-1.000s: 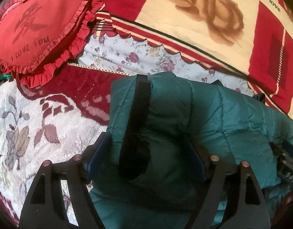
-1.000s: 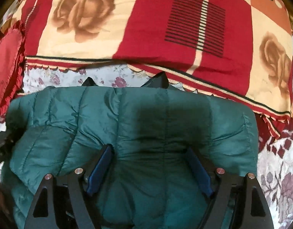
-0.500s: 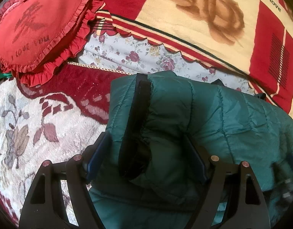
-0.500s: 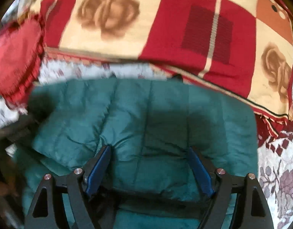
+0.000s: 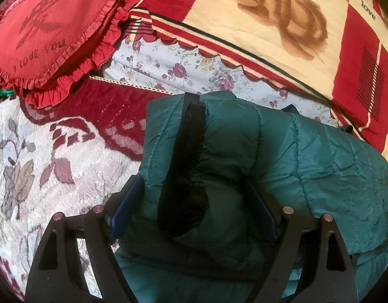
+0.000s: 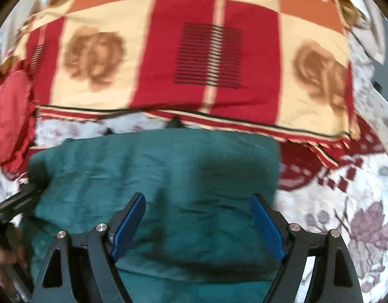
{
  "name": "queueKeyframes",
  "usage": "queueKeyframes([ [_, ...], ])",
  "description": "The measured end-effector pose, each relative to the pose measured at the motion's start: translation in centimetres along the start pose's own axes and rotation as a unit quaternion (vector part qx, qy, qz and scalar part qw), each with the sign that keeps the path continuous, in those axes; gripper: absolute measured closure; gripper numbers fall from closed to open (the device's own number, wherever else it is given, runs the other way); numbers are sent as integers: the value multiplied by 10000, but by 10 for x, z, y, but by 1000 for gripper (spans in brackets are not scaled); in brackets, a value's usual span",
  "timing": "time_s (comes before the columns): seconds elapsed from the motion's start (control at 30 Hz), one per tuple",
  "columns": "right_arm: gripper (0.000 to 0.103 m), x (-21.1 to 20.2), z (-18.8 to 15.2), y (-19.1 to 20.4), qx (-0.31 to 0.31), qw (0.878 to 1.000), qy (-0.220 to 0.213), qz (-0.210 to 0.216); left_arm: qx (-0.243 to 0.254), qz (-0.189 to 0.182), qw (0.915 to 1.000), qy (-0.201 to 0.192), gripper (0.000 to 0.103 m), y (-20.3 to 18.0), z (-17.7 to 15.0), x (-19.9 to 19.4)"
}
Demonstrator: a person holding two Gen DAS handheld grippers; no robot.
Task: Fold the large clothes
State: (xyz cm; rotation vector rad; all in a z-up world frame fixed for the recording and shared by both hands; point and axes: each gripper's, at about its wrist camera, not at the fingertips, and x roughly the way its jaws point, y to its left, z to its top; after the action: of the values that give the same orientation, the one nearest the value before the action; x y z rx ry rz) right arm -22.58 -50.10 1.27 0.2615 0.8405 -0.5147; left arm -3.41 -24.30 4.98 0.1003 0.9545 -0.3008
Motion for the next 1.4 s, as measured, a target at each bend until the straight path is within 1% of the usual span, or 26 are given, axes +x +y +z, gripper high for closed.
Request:
queueKeyframes([
  [0.1, 21, 25, -7, -15, 107, 9990, 400, -184, 16, 13, 10000, -28, 18, -1, -1, 0],
  [0.13, 20, 34, -12, -20, 212, 9986, 474, -61, 24, 14, 10000, -39, 16, -1, -1, 1],
  [0.17, 19, 37, -14, -24, 303, 9985, 453, 47, 31, 23, 10000, -38, 16, -1, -1, 1],
  [0.27, 18, 31, -16, -29, 338, 9984, 454, 70, 7, -21, 10000, -6, 15, 1, -1, 3],
  [0.33, 19, 20, -15, -31, 342, 9984, 456, 40, -18, -137, 9999, 87, 15, 5, 0, 1],
  [0.4, 19, 1, -17, -35, 318, 9988, 371, 41, -106, -269, 9994, 184, 15, 12, -2, -6],
  [0.5, 19, -25, -23, -37, 256, 9992, 300, 114, -199, -393, 9988, 228, 15, 23, -12, -21],
  [0.63, 19, -56, -35, -39, 204, 9990, 277, 279, 57, -420, 9990, 168, 15, 29, -30, -50],
  [0.77, 19, -83, -54, -45, 162, 9988, 315, 344, 222, -480, 9985, 105, 15, 41, -54, -78],
  [0.9, 19, -100, -81, -47, 163, 9977, 464, 466, 175, -618, 9979, 121, 15, 58, -78, -103],
  [1.03, 19, -113, -107, -49, 158, 9961, 557, 667, 179, -661, 9975, 147, 15, 71, -102, -124],
  [1.1, 19, -121, -121, -49, 163, 9951, 548, 812, 133, -730, 9971, 159, 15, 77, -112, -132],
  [1.17, 19, -129, -136, -46, 161, 9947, 531, 868, 65, -795, 9967, 152, 15, 82, -122, -141],
  [1.4, 19, -154, -171, -43, 284, 9908, 531, 1211, 119, -735, 9971, 136, 15, 91, -153, -160],
])
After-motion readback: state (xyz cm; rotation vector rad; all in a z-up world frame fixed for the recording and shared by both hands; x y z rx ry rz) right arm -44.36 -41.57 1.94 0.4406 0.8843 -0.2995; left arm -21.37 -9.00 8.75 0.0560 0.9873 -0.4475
